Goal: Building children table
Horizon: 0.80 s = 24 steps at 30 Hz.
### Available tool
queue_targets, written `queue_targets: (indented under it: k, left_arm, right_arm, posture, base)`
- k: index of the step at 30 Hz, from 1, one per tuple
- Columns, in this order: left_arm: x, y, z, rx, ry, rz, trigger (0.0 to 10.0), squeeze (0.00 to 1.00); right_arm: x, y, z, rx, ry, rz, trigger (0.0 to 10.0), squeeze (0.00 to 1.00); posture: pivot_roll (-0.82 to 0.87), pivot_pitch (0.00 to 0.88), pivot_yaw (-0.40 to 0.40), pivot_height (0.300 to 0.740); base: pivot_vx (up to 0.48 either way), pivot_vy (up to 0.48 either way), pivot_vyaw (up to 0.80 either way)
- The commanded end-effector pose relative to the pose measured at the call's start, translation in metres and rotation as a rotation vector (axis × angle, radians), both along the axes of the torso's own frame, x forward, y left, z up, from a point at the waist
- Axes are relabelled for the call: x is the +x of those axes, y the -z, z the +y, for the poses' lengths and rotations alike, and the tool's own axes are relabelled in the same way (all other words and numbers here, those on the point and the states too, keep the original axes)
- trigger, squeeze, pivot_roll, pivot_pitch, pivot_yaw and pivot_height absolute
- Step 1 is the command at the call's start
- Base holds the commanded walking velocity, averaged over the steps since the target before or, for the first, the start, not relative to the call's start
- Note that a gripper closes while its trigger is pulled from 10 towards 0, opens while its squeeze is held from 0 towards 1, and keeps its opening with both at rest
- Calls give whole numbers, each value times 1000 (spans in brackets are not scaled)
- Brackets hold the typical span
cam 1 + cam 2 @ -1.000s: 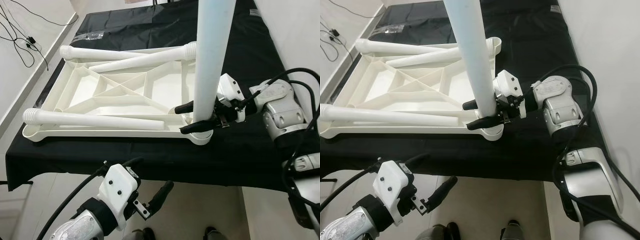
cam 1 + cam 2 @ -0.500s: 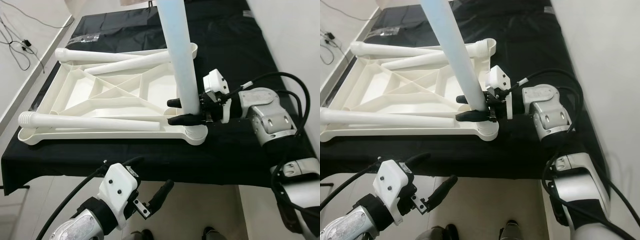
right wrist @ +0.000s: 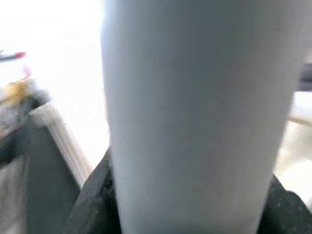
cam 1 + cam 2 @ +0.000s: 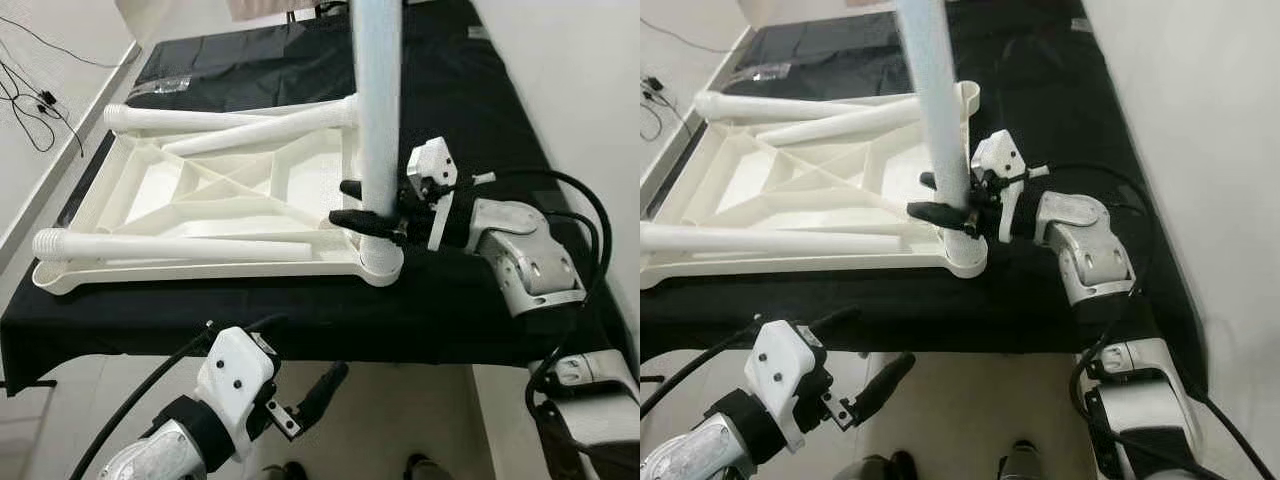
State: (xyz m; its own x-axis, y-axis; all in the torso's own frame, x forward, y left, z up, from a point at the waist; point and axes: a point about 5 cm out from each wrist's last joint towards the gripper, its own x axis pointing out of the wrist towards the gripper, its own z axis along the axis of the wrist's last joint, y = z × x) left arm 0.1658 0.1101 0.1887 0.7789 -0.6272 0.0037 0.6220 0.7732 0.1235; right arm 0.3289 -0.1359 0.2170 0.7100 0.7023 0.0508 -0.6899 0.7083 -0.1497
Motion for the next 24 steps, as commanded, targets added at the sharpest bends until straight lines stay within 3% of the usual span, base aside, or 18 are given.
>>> queue_targets:
  k: [1,3,4,5,14,24]
  left_arm:
    - [-1,1,2,10,0,16,10000,0]
    - [-1,1,2,10,0,16,10000,0]
    - [-1,1,3,7,1,17,10000,0]
    - [1,1,3,6,7,19,10000,0]
    - [8,4,2,8,15,11,10000,0]
    - [14,7,4,18,10,4,10000,0]
  right_arm:
    - [-19,85,-26,-153,413,355,10000,0]
    - [-19,85,-26,-153,413,355,10000,0]
    - [-28,86,-30,-152,574,335,10000,0]
    - [-29,81,-30,-145,641,291,10000,0]
    - [-23,79,-19,-114,612,237,10000,0]
    - [-33,78,-19,-106,658,141,10000,0]
  posture:
    - [55,327,151,740]
    - [55,327,151,740]
    - [43,331,162,740]
    - [37,320,161,740]
    - [28,294,157,740]
    - [27,273,158,740]
  base:
    - [0,0,0]
    - [0,0,0]
    - [0,0,0]
    - [0,0,0]
    - [0,0,0]
    - [0,0,0]
